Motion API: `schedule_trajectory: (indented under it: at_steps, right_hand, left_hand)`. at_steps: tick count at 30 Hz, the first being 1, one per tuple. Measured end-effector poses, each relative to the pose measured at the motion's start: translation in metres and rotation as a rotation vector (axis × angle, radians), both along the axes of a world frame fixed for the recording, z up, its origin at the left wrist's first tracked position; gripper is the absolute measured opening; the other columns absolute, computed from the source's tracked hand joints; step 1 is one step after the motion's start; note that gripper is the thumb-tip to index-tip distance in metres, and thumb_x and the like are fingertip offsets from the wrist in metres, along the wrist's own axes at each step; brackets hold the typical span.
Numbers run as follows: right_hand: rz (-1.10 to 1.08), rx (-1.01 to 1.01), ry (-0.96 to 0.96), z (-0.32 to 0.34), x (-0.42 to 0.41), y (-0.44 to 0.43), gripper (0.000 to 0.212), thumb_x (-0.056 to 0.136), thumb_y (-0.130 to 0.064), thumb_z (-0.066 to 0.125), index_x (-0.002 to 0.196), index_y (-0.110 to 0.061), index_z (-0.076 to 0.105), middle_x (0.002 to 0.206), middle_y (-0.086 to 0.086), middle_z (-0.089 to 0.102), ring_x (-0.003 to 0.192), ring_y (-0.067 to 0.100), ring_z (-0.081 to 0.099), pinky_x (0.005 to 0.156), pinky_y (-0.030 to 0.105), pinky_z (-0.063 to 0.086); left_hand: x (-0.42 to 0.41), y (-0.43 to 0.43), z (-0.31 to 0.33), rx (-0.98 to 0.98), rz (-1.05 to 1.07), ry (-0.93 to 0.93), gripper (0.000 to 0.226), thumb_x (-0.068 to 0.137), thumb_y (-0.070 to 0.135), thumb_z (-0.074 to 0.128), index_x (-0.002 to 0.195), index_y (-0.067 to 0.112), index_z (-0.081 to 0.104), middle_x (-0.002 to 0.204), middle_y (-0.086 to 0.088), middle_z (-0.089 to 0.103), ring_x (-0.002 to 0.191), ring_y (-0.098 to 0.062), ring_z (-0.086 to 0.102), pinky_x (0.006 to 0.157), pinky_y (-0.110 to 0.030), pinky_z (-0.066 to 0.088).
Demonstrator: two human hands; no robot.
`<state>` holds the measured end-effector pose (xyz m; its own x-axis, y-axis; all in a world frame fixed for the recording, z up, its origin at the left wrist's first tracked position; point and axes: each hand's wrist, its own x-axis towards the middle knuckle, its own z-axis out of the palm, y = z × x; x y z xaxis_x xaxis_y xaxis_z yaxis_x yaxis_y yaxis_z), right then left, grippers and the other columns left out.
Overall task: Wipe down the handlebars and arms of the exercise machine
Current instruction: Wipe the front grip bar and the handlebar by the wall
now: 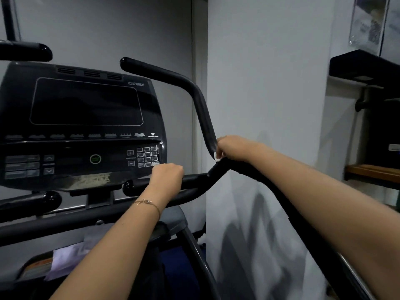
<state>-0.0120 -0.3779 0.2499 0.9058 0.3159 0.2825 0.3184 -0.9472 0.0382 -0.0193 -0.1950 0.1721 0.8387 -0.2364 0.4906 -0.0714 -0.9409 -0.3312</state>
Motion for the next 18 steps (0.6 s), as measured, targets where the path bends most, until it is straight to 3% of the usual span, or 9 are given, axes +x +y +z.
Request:
schedule_trajectory:
  at_steps: [2, 4, 7, 11, 14, 16, 18]
  right_hand:
    - [-0.018, -0.049, 0.037, 0.001, -0.007, 0.002, 0.013, 0.081, -0.009, 0.061, 0.092, -0.004, 0.058, 0.095, 0.011, 0.054, 0.084, 0.026, 0.051, 0.054, 0.010, 0.034]
    - [-0.050, -0.069, 0.098, 0.005, -0.013, 0.003, 0.018, 0.076, -0.006, 0.062, 0.092, 0.000, 0.058, 0.091, 0.011, 0.055, 0.074, 0.026, 0.051, 0.044, 0.011, 0.032]
    - [-0.091, -0.201, 0.118, 0.012, -0.011, 0.014, 0.021, 0.069, -0.006, 0.066, 0.089, 0.001, 0.064, 0.090, 0.015, 0.061, 0.070, 0.029, 0.054, 0.048, 0.023, 0.035]
    - [-0.062, -0.318, 0.055, 0.009, -0.004, 0.023, 0.006, 0.070, 0.000, 0.062, 0.073, -0.003, 0.058, 0.085, 0.012, 0.053, 0.074, 0.027, 0.049, 0.051, 0.026, 0.032]
    - [-0.067, -0.302, 0.078, 0.009, -0.016, 0.015, 0.017, 0.070, -0.004, 0.063, 0.086, 0.002, 0.063, 0.088, 0.015, 0.061, 0.071, 0.026, 0.056, 0.051, 0.025, 0.037]
    - [-0.119, -0.438, 0.116, 0.012, -0.029, 0.015, 0.012, 0.072, -0.005, 0.066, 0.083, -0.001, 0.064, 0.074, 0.009, 0.059, 0.055, 0.019, 0.051, 0.045, 0.022, 0.034]
    - [-0.119, -0.541, -0.014, 0.017, -0.042, 0.023, 0.007, 0.076, -0.004, 0.063, 0.073, -0.006, 0.057, 0.064, 0.003, 0.047, 0.056, 0.021, 0.050, 0.047, 0.022, 0.034]
  left_hand:
    - [0.002, -0.002, 0.000, -0.006, 0.005, 0.006, 0.027, 0.088, 0.009, 0.053, 0.108, 0.022, 0.066, 0.100, -0.002, 0.066, 0.094, -0.024, 0.062, 0.063, -0.028, 0.034]
    - [0.003, -0.002, 0.000, -0.005, 0.006, 0.002, 0.026, 0.088, 0.009, 0.053, 0.107, 0.021, 0.067, 0.099, -0.002, 0.066, 0.093, -0.024, 0.063, 0.063, -0.028, 0.034]
    - [0.005, -0.001, -0.002, -0.018, 0.001, -0.007, 0.025, 0.088, 0.008, 0.053, 0.106, 0.019, 0.067, 0.098, -0.003, 0.067, 0.092, -0.024, 0.063, 0.063, -0.027, 0.035]
    - [0.005, -0.002, 0.000, -0.040, 0.009, -0.002, 0.023, 0.087, 0.007, 0.054, 0.104, 0.017, 0.066, 0.098, -0.003, 0.067, 0.092, -0.024, 0.063, 0.063, -0.028, 0.037]
    - [0.004, -0.002, 0.001, -0.047, 0.016, 0.006, 0.023, 0.087, 0.007, 0.055, 0.104, 0.018, 0.066, 0.097, -0.003, 0.067, 0.090, -0.023, 0.063, 0.062, -0.029, 0.036]
    - [0.004, -0.001, 0.000, -0.048, 0.012, -0.002, 0.024, 0.087, 0.008, 0.055, 0.104, 0.018, 0.067, 0.097, -0.003, 0.067, 0.085, -0.023, 0.062, 0.061, -0.028, 0.036]
    - [0.004, -0.002, 0.000, -0.056, 0.004, 0.000, 0.024, 0.087, 0.007, 0.054, 0.104, 0.018, 0.068, 0.096, -0.003, 0.067, 0.084, -0.023, 0.062, 0.060, -0.028, 0.035]
